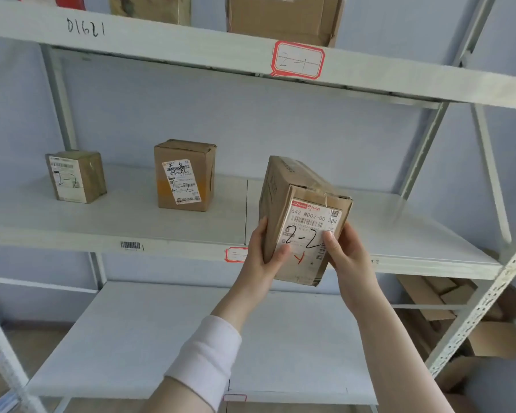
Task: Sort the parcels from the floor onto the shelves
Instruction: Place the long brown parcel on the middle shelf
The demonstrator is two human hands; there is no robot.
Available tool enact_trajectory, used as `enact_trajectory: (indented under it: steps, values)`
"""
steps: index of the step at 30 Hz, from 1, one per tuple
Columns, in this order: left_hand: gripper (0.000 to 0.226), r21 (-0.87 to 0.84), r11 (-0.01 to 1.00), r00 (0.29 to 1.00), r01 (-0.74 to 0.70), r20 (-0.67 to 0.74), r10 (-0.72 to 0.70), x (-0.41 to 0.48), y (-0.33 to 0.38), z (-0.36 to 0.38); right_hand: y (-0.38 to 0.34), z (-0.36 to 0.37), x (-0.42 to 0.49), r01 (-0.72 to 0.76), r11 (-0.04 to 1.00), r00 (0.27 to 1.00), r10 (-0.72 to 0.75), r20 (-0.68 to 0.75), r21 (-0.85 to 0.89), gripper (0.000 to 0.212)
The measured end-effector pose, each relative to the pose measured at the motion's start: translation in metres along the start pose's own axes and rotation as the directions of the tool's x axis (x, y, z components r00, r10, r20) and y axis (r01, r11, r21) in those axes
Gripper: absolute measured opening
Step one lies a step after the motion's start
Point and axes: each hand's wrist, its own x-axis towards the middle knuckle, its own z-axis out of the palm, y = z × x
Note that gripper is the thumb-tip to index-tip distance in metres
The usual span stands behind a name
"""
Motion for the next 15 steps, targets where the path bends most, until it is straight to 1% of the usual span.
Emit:
enact_trajectory:
  steps: [4, 8, 9, 12, 15]
  values:
    - [0.066, 0.058, 0.998, 1.000, 0.025, -0.018, -0.024, 0.030, -0.018, -0.001, 0.025, -0.006, 0.030, -0.022, 1.000, 1.000, 0.022, 0.019, 0.008, 0.024]
    - [0.049, 0.076, 0.997, 1.000, 0.023, -0.012, -0.022, 0.066, -0.034, -0.010, 0.049, -0.005, 0.065, -0.035, 0.999, 0.999, 0.035, 0.022, 0.013, 0.032]
    - [0.050, 0.076, 0.997, 1.000, 0.027, -0.004, -0.027, 0.076, -0.037, -0.014, 0.056, -0.005, 0.074, -0.038, 0.999, 0.999, 0.038, 0.023, 0.012, 0.031]
    - [0.064, 0.107, 0.994, 1.000, 0.030, 0.006, -0.030, 0.105, -0.049, -0.026, 0.073, 0.000, 0.101, -0.045, 0.999, 0.999, 0.044, 0.032, 0.013, 0.032]
    - [0.062, 0.110, 0.992, 0.997, 0.066, 0.033, -0.070, 0.129, -0.065, -0.037, 0.092, 0.002, 0.126, -0.067, 0.998, 0.997, 0.066, 0.039, 0.020, 0.034]
